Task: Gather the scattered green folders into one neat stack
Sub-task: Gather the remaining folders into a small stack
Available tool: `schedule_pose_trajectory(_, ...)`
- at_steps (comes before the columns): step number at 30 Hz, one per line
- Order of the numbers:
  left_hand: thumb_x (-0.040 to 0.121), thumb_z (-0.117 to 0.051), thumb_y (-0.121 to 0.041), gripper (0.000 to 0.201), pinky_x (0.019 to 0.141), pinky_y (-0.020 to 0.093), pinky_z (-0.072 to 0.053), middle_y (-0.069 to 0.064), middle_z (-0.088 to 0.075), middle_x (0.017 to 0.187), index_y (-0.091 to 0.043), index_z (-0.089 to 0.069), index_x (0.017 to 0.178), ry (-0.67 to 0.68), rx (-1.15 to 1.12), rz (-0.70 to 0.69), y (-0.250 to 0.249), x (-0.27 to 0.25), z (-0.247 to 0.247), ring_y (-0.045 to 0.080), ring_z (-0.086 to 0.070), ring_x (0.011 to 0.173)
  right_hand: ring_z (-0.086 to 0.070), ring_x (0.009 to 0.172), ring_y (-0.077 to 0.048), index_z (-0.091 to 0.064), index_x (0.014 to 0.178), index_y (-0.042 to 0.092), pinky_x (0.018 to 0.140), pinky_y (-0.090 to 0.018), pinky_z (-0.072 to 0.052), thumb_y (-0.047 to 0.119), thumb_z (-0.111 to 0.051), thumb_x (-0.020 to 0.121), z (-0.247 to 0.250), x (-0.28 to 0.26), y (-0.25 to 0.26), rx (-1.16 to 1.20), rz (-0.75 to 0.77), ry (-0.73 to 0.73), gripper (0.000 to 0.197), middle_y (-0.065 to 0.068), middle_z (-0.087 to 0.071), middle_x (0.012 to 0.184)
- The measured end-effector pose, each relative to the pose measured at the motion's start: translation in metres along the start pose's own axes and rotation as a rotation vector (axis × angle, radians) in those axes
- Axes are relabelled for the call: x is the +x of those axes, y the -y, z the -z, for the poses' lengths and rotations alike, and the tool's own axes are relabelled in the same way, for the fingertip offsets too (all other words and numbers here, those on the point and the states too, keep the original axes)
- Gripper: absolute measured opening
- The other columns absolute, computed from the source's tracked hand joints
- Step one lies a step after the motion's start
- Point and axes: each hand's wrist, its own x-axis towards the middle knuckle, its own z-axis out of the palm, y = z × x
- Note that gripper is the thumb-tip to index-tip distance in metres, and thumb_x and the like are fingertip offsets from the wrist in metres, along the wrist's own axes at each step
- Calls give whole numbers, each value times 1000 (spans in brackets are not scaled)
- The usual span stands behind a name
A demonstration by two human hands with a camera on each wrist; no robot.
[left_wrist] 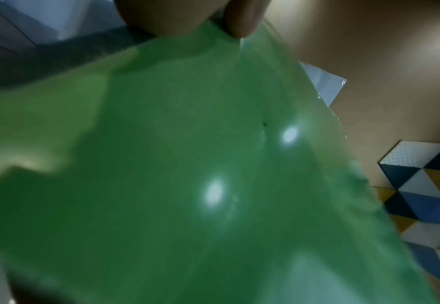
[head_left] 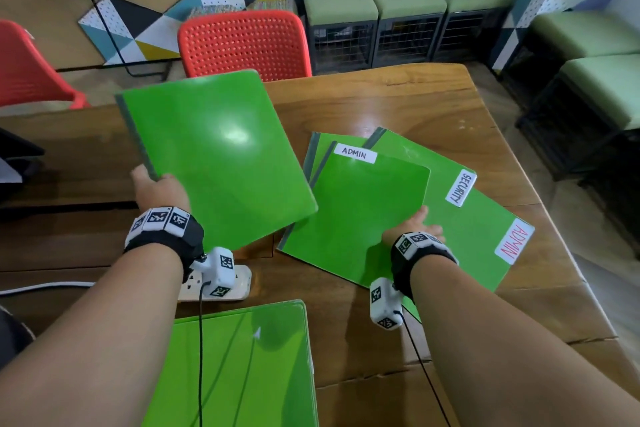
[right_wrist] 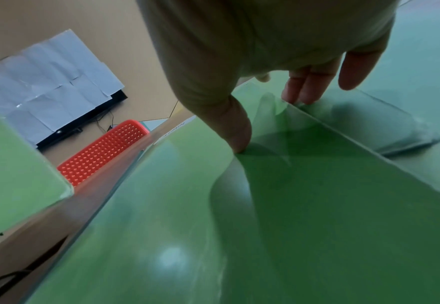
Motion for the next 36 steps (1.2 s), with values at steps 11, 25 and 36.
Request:
schedule_pose_trajectory(11, 94, -49, -16, 48, 91, 36, -41, 17, -54, 131, -10, -38, 140, 649, 522, 15, 46, -43, -76, 34, -54, 114, -57, 75, -15, -33, 145, 9, 66, -30, -56, -2, -49, 92, 11, 14, 6, 359, 347, 205, 56, -14, -55, 119)
schedule_pose_trajectory(25, 97, -47, -21, 22, 92, 34, -43, 21, -61, 114, -13, -63, 110, 869, 573, -361, 16, -101, -137, 32, -58, 109, -54, 103, -25, -35, 143, 3, 79, -31, -44, 6, -43, 96, 35, 32, -31, 588, 141, -48, 48, -16, -51, 135)
schedule_pose_trajectory(36, 100, -40, -36, 44, 88, 36, -45, 15, -52, 135, -12, -46, 136, 969, 935, -344, 21, -132, -164, 32, -57, 110, -54, 110, -31, -38, 141, 10, 83, -37, -50, 14, -48, 95, 37, 51, -47, 558, -40, -88, 47, -18, -35, 138)
